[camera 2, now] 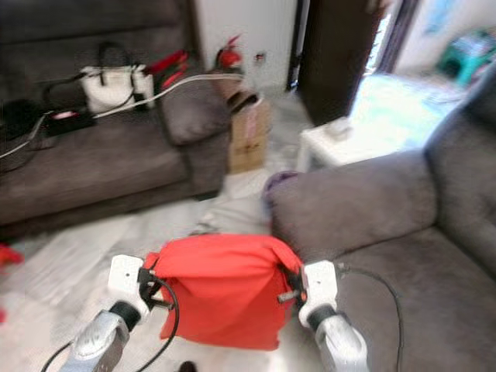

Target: Move the pillow to the sofa from floor

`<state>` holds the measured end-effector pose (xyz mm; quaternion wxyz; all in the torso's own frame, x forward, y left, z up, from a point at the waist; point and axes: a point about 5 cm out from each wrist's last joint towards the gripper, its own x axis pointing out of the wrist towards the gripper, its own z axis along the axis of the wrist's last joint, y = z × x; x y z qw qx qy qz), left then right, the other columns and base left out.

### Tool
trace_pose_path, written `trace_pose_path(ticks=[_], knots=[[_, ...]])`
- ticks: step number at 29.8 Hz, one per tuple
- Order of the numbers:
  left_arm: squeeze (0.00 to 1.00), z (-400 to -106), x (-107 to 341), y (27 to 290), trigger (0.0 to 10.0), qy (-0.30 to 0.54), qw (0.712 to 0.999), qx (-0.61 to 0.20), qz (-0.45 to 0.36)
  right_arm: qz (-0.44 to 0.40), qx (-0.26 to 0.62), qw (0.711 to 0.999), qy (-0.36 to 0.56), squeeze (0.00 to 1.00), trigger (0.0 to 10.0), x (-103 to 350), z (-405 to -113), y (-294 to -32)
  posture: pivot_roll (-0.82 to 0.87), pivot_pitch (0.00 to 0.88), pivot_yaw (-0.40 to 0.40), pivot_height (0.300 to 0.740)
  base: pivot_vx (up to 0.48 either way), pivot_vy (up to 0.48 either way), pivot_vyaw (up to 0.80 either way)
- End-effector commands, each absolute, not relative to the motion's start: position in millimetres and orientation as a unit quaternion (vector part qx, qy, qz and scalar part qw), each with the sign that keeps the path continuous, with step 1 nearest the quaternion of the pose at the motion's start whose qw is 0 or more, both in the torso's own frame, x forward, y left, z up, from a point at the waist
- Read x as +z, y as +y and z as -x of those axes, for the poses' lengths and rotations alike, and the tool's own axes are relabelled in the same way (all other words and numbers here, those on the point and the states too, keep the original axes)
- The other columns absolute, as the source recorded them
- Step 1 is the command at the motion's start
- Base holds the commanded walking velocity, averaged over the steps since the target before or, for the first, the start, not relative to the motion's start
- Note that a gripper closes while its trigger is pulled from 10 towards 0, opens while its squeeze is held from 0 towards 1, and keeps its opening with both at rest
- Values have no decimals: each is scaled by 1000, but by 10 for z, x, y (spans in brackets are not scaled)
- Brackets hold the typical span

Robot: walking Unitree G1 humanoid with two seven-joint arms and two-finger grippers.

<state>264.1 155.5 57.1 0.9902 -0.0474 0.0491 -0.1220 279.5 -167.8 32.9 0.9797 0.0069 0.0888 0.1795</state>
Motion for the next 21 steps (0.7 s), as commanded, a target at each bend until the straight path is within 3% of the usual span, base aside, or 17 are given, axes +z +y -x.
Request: trace_pose_path(ticks=[1, 5, 14, 21], knots=[[0, -2723, 789, 1615, 10000, -7, 993, -111, 49, -12, 161, 984, 71, 0, 10000, 397, -2832, -1746, 57, 108, 13, 740, 0, 0, 0], [0, -2724, 788, 1614, 10000, -7, 993, -111, 49, -10, 158, 985, 72, 0, 10000, 398, -2836, -1754, 55, 108, 13, 740, 0, 0, 0], [0, -2718, 793, 1589, 10000, -7, 991, -130, 29, -12, 158, 984, 81, 0, 10000, 385, -2842, -1758, 57, 107, 12, 740, 0, 0, -784], [0, -2711, 784, 1565, 10000, -3, 991, -135, 20, -10, 160, 983, 85, 0, 10000, 375, -2836, -1751, 59, 109, 12, 740, 0, -289, -800]])
